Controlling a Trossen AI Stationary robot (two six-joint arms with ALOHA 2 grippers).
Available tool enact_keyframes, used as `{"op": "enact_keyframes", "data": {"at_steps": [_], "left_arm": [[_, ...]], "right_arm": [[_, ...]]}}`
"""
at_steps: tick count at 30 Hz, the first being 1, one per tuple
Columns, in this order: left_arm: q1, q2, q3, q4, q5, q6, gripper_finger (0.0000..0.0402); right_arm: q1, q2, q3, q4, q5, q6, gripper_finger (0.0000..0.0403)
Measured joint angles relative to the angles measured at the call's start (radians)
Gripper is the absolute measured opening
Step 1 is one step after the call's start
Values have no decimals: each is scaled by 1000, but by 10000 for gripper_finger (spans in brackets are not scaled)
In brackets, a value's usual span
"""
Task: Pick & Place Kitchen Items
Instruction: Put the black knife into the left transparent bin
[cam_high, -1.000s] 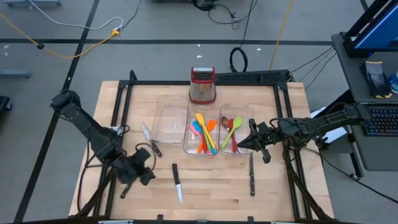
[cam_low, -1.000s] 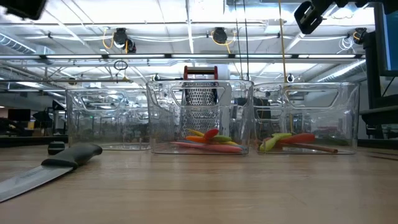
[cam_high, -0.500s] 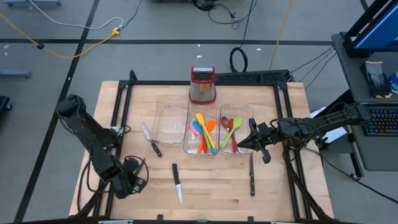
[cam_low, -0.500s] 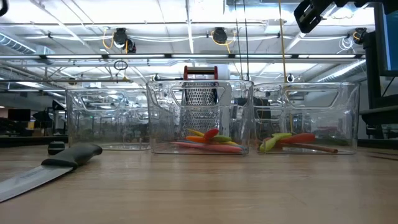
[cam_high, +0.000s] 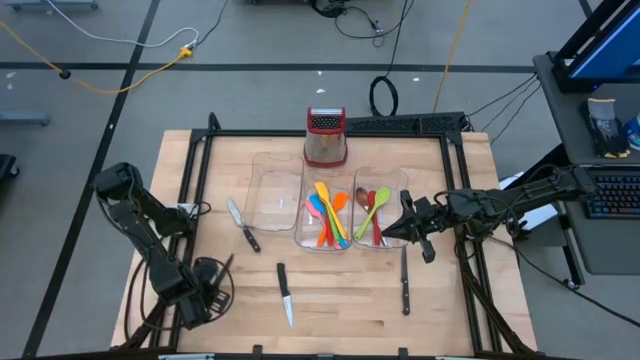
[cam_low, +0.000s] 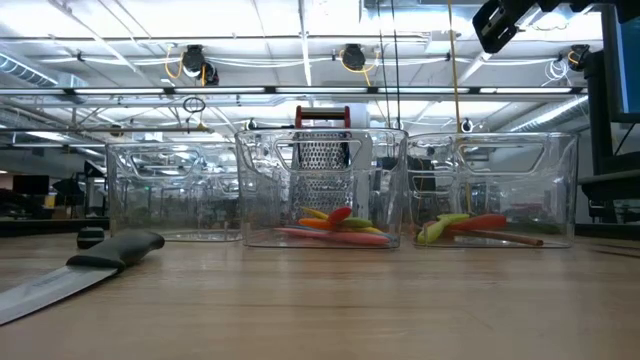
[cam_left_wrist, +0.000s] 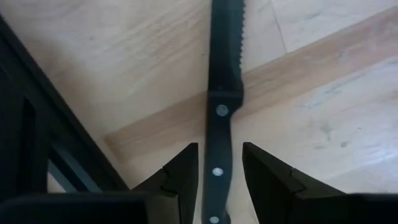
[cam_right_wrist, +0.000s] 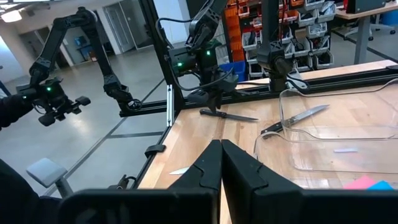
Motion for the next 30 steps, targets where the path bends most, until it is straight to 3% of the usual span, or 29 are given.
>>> {"op": "enact_keyframes", "data": {"at_steps": [5, 17, 30], "left_arm": [[-2, 1, 0, -12, -21, -13, 142], [-22, 1, 0, -31, -48, -35, 250], [-28, -2, -83, 52, -49, -30, 257]], "right_arm": [[0, 0, 0, -9, 0, 0, 0], [0, 0, 0, -13, 0, 0, 0], [0, 0, 0, -16, 0, 0, 0]]}}
